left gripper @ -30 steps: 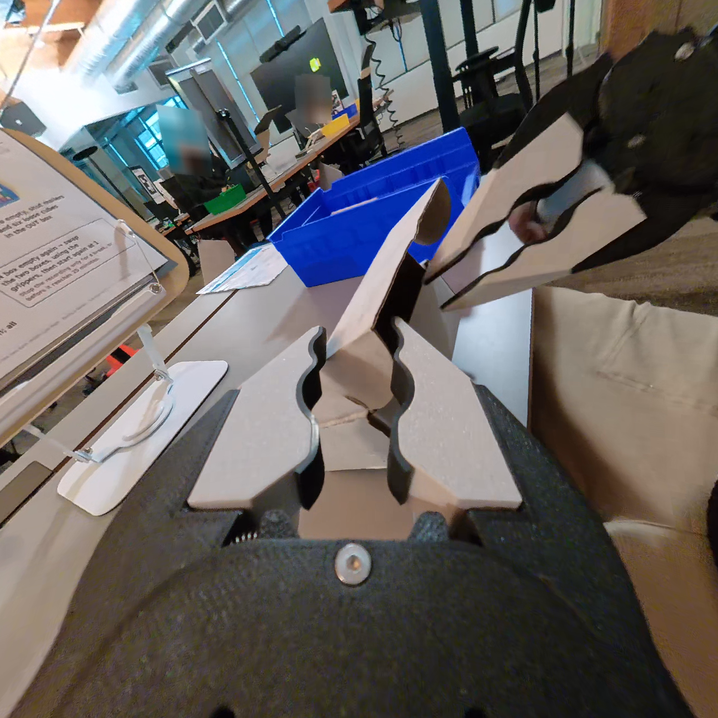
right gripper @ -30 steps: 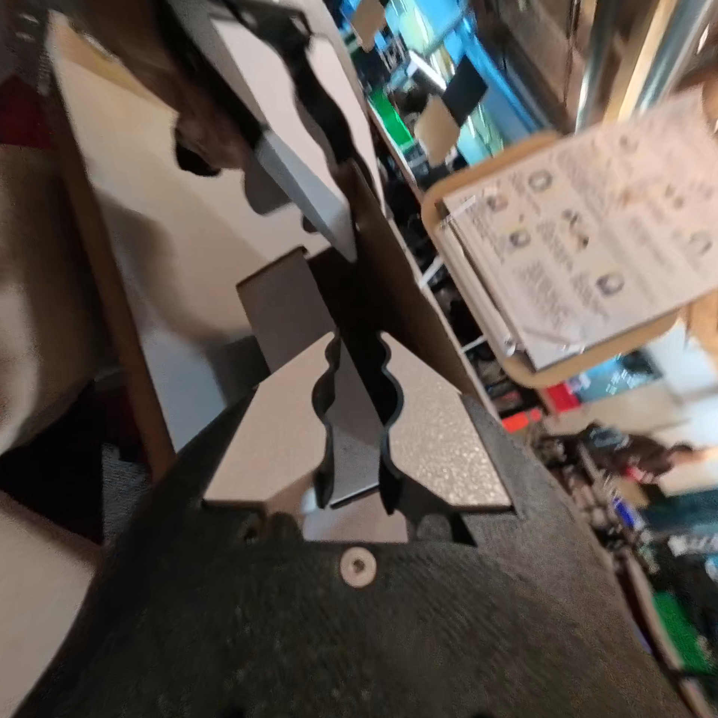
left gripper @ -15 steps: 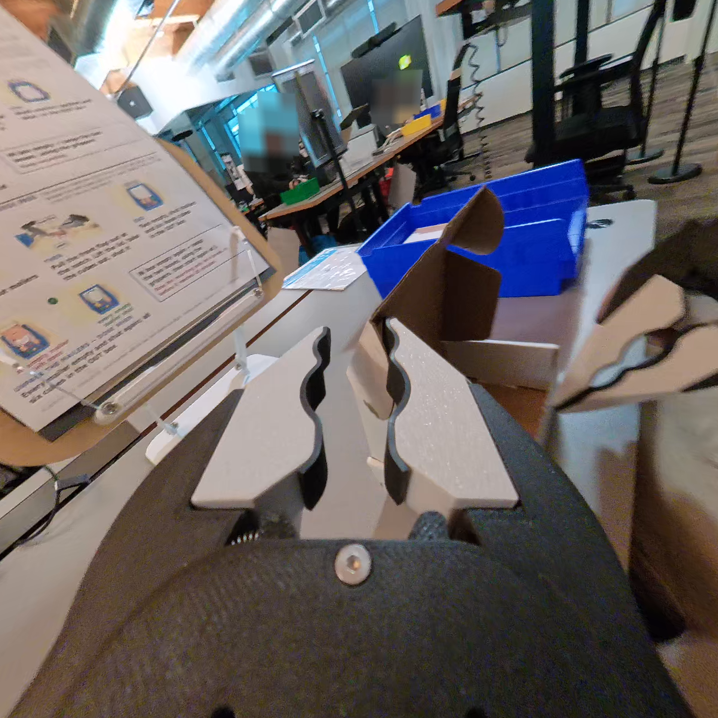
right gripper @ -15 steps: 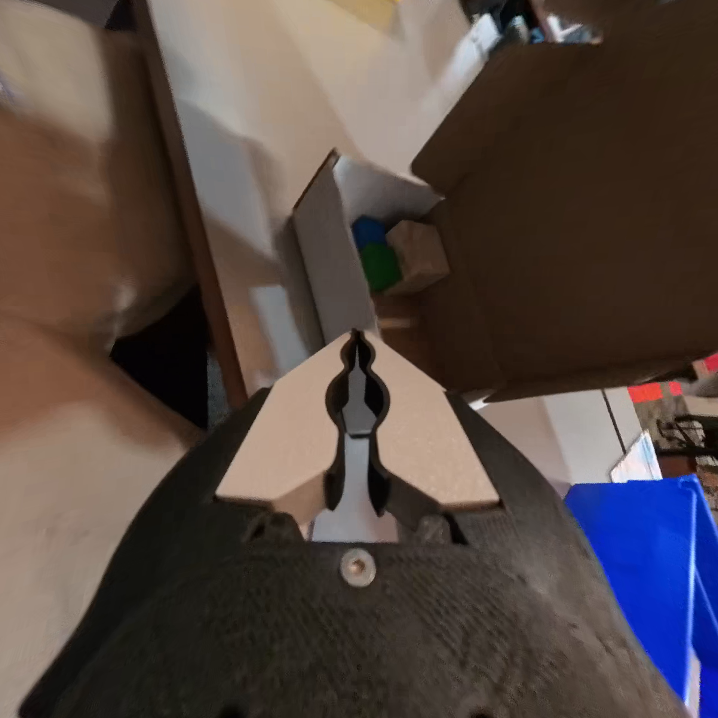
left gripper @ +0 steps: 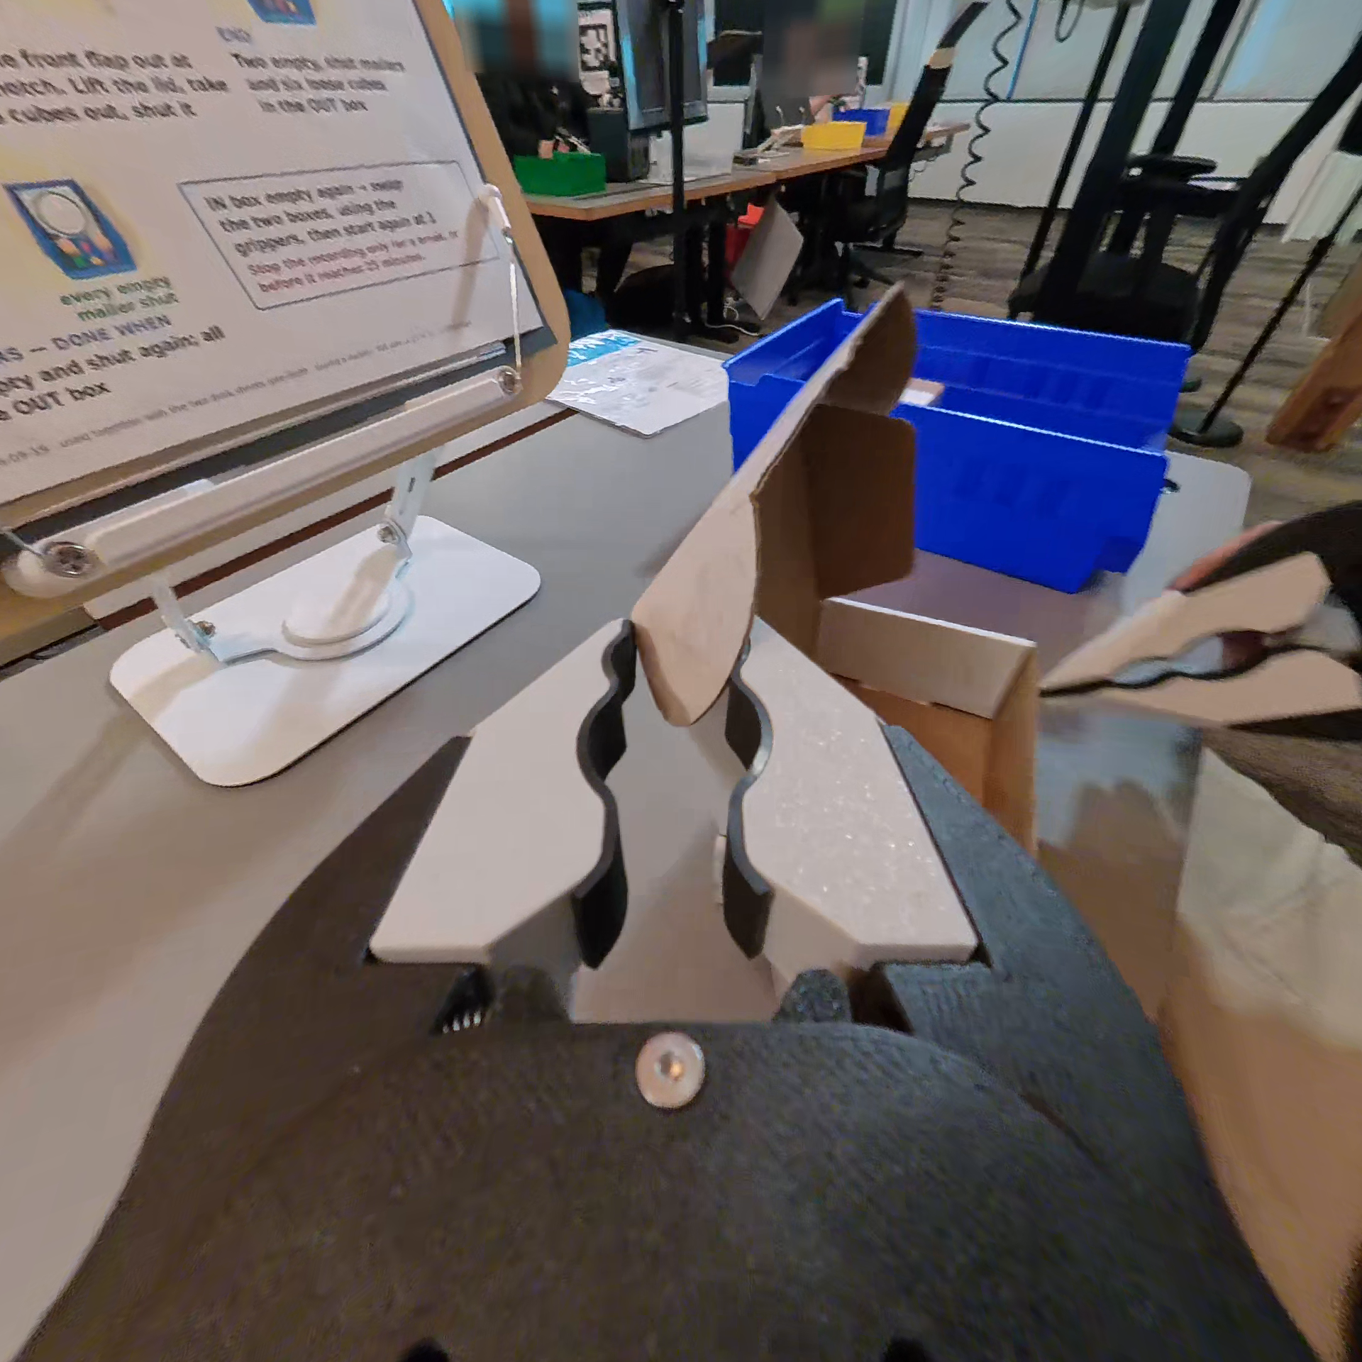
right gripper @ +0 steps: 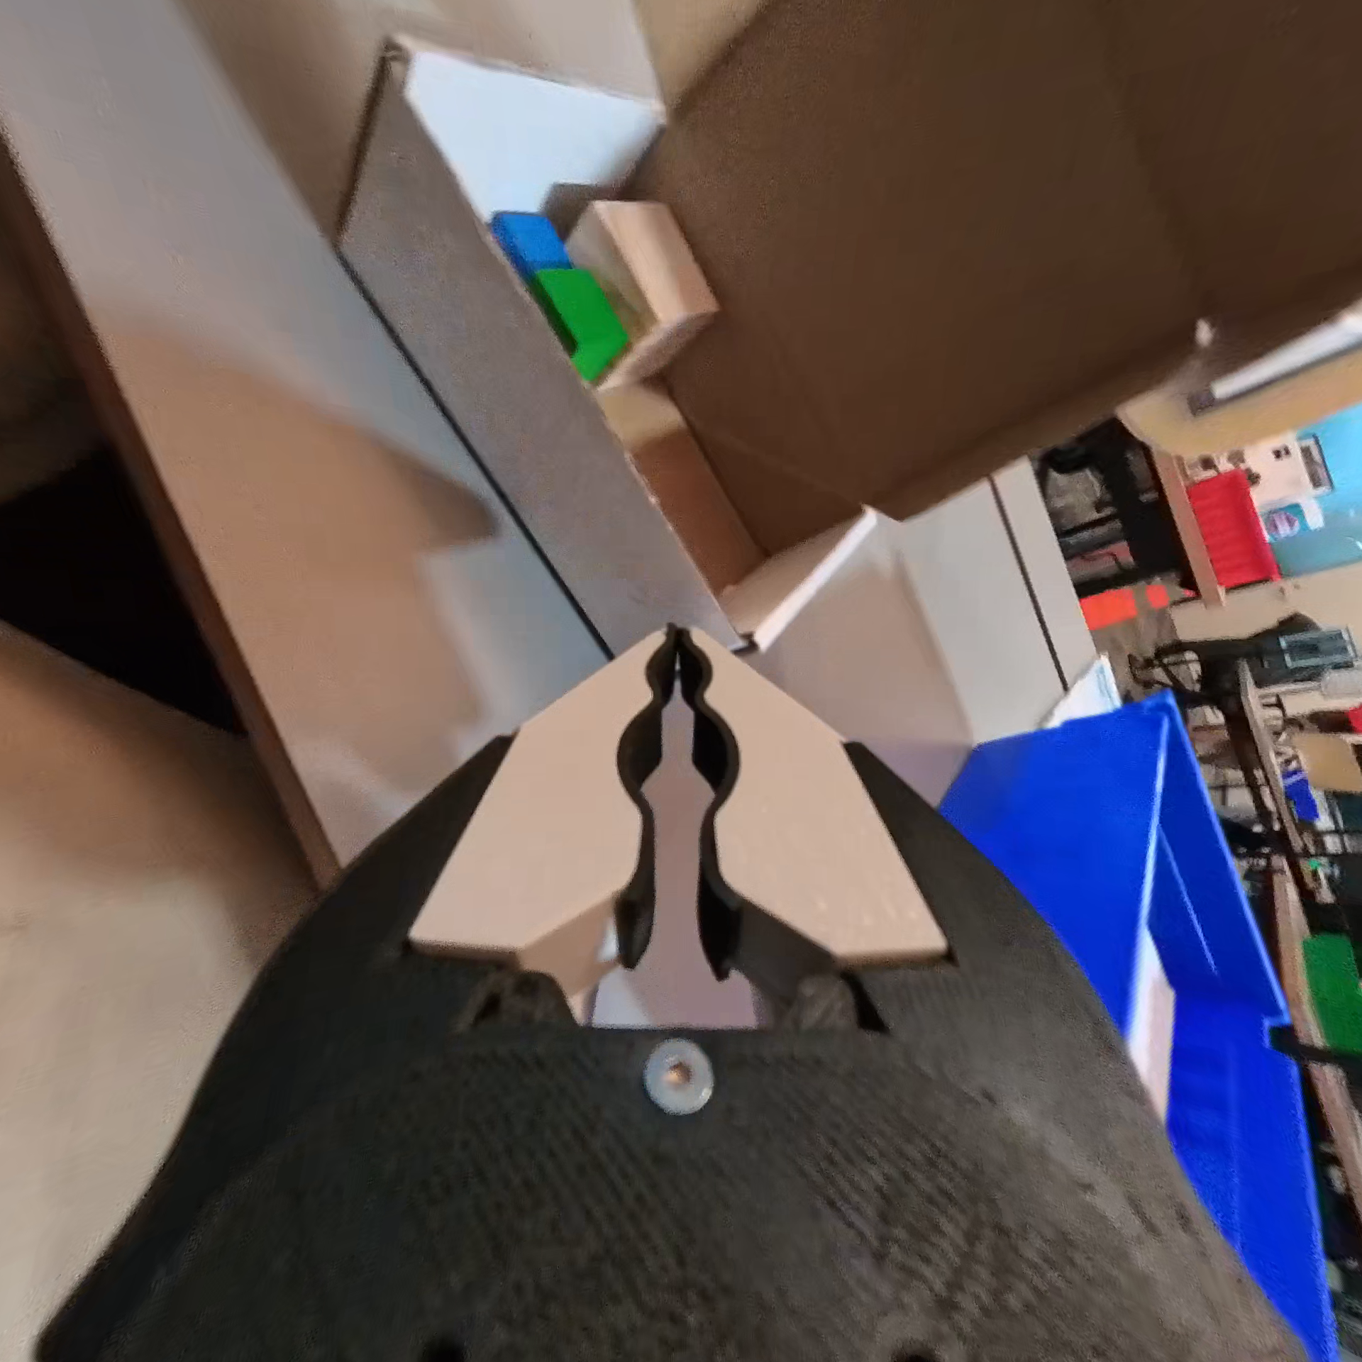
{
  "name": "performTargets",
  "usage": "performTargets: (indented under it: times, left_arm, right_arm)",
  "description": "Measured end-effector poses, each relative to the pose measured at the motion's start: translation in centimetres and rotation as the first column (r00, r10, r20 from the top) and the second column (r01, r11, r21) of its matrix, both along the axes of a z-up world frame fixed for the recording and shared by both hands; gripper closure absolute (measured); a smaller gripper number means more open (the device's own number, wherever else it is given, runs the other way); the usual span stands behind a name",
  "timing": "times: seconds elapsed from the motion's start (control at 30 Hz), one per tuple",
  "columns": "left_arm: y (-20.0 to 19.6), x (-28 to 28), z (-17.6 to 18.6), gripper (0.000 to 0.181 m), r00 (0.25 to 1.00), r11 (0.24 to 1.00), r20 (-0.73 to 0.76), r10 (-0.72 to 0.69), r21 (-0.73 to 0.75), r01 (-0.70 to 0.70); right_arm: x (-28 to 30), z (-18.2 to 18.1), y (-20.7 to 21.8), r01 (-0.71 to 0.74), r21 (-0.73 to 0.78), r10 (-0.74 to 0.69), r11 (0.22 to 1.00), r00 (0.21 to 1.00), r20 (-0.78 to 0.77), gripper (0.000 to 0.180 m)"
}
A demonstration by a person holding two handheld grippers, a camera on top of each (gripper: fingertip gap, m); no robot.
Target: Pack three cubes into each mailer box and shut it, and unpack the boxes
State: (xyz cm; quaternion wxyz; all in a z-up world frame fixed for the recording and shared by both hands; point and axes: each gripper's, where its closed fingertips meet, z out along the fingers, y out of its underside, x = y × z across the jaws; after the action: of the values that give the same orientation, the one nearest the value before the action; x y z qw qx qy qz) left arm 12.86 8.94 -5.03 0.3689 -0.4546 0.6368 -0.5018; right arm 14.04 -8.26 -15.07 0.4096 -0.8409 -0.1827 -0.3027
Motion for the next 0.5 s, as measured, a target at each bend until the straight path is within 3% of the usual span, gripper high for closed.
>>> performTargets:
  times: [0.03,0.17,0.27,0.3,0.4,0.5]
  left_arm:
    - [-0.4,-0.4,0.0,0.157,1.0,1.0,-0.007,-0.019,-0.01,0.019]
    - [-1.3,-1.8,-0.2,0.158,0.998,0.997,-0.011,-0.06,0.054,0.06]
    - [-1.7,-1.9,-0.3,0.158,0.997,0.994,-0.009,-0.074,0.082,0.074]
    - [-1.9,-1.9,-0.4,0.159,0.997,0.994,-0.018,-0.079,0.071,0.08]
    - [-2.1,-2.0,-0.8,0.16,0.995,0.995,-0.05,-0.087,0.038,0.089]
    - [-1.8,-2.2,-0.6,0.161,0.995,0.997,-0.057,-0.08,0.017,0.081]
  right_arm:
    - [0.4,0.4,-0.2,0.018,0.03,-0.017,0.999,1.0,-0.018,0.18]
    - [-1.1,4.7,0.8,0.029,0.258,0.029,0.966,0.976,-0.218,0.172]
    - [-3.6,7.7,3.5,0.068,0.379,0.132,0.923,0.869,-0.477,0.162]
    - [-3.9,7.6,4.4,0.118,0.364,0.121,0.924,0.811,-0.572,0.165]
    - [-4.1,5.3,6.9,0.255,0.188,-0.011,0.948,0.618,-0.786,0.152]
    - [-3.8,3.3,9.0,0.272,0.075,-0.1,0.959,0.576,-0.811,0.151]
